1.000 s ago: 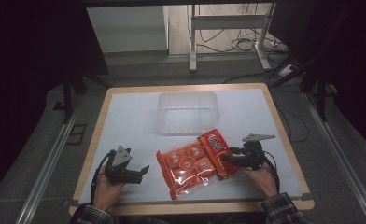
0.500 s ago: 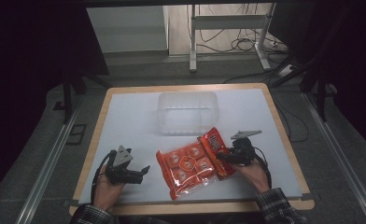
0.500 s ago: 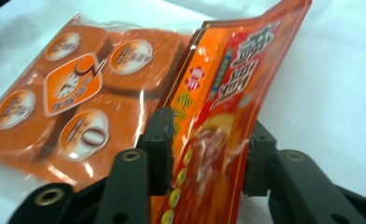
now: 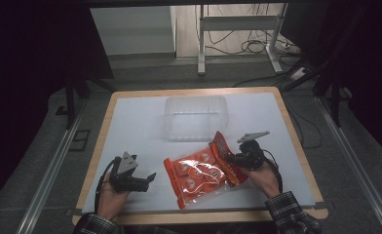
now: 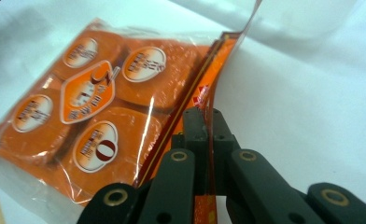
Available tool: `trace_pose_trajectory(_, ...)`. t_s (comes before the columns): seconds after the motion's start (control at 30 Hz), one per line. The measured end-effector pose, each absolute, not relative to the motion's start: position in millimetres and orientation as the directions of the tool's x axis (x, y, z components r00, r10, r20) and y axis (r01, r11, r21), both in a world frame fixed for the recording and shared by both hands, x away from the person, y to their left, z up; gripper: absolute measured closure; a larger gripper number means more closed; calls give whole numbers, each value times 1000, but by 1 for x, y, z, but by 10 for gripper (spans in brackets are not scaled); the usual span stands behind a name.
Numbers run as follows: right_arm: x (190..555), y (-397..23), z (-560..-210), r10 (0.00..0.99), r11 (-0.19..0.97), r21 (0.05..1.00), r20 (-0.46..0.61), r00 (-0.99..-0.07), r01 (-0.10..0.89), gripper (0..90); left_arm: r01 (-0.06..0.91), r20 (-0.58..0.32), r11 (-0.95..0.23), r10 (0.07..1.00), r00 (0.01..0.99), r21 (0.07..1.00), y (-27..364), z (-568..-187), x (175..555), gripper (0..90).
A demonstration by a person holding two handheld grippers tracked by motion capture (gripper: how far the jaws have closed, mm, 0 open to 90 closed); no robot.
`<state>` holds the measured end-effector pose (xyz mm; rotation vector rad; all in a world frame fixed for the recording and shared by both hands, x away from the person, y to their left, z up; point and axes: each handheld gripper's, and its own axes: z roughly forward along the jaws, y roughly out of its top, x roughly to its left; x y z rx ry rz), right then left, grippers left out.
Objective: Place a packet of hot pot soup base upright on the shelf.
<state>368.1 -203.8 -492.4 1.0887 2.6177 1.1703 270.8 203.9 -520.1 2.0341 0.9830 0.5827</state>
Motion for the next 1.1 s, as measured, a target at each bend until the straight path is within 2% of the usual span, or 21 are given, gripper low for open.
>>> trace_pose_trajectory(0.2,369,-209,-465,614,383,721,269,-742,578,891,439,64,-391,801,595,809,203,-520,271,39)
trace_pose_trajectory(0.5,368,-196,-423,545,360,752,311,-779,552,891,435,66,-390,801,595,812,204,-519,271,39)
trace_pose_trajectory(0.87,370,-180,-391,429,313,763,418,-800,566,892,432,71,-392,801,595,812,204,-519,271,39)
trace_pose_trajectory(1.1,368,-175,-370,376,293,778,441,-815,556,892,431,71,-391,801,594,813,204,-519,271,39)
